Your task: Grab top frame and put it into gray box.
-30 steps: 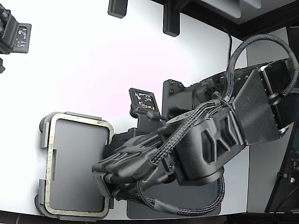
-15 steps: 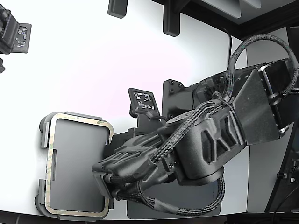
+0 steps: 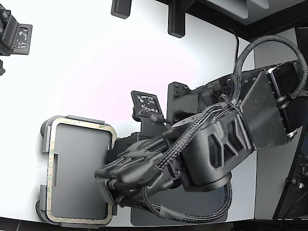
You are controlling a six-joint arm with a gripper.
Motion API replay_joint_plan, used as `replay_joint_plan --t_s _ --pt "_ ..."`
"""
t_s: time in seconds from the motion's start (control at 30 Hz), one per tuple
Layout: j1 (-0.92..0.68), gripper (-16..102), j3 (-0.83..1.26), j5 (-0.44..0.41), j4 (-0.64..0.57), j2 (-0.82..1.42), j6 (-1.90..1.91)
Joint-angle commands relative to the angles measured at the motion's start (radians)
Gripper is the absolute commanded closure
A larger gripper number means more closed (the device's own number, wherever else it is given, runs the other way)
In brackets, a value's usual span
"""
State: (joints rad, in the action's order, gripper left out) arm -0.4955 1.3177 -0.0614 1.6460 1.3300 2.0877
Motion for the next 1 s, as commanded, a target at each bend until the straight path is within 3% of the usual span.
replay_joint_plan --t_s 0.0,0.1,0.13,0.37,0.63,0.77,0.87,0.97 --pt "0.014 78 -0.038 -0.009 0.011 0.018 -0.006" --pt "0.014 15 -0.054 -0.017 0.011 0.011 -0.003" --pt "0.014 -14 -0.055 -0.015 0.009 0.009 0.0" --pt "0.014 -14 -0.08 -0.026 0.009 0.005 -0.002" --pt "0.02 -14 -0.202 -0.186 -0.014 0.037 -0.092" --pt "0.054 -14 -0.187 -0.281 -0.11 0.097 -0.41" --pt "0.089 -14 -0.147 -0.408 -0.192 0.163 -0.741" --pt "0.16 -8 -0.023 -0.41 -0.287 0.298 -1.123"
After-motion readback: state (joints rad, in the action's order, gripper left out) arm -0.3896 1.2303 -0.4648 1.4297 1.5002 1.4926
